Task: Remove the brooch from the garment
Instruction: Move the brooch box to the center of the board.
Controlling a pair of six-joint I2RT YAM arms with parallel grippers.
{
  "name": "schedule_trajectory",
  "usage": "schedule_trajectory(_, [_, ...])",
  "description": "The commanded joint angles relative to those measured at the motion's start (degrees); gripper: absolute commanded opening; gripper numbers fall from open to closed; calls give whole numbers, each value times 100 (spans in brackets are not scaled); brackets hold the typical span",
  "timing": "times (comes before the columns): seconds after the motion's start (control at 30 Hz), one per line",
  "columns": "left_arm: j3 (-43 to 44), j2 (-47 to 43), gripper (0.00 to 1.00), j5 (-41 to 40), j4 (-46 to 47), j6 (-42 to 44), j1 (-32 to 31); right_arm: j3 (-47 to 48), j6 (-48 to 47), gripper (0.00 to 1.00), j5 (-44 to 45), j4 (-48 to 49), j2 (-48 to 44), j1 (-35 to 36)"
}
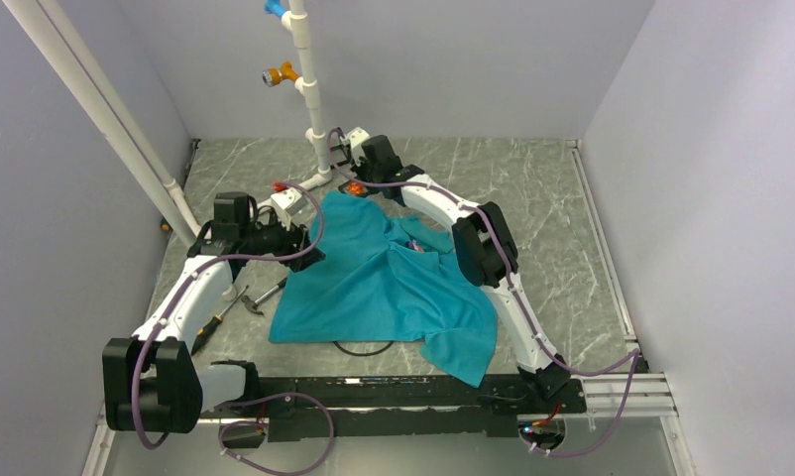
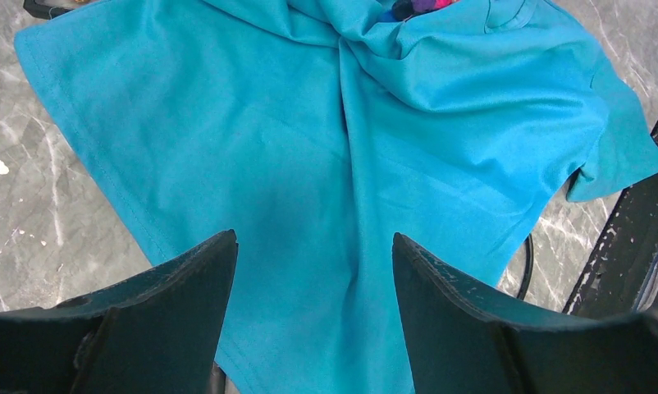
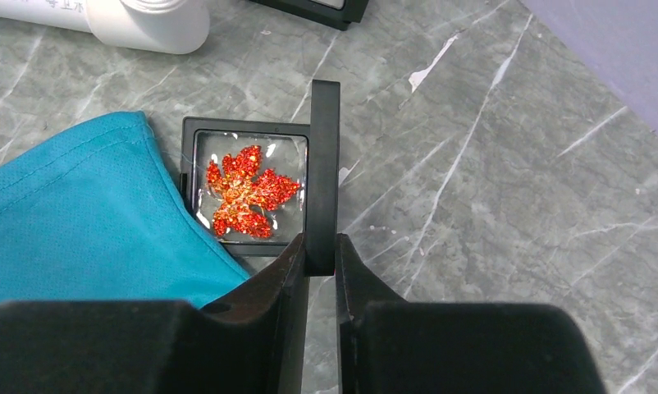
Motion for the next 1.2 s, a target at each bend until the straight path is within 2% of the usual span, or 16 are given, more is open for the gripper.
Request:
schedule_trajectory(0.0, [-15, -94, 74, 243, 178, -27, 50, 194, -293, 12, 282, 380, -80, 18])
schedule_trajectory(0.27, [-56, -7, 74, 320, 248, -70, 81, 322, -147, 0, 287, 454, -29, -211])
schedule_trajectory(0.73, [48, 268, 74, 423, 303, -162, 112, 1016, 158, 0, 20, 337, 299, -1043])
schedule_trajectory(1.17, [201, 574, 74, 495, 469, -326, 123, 938, 19, 0, 22, 518, 336, -1489])
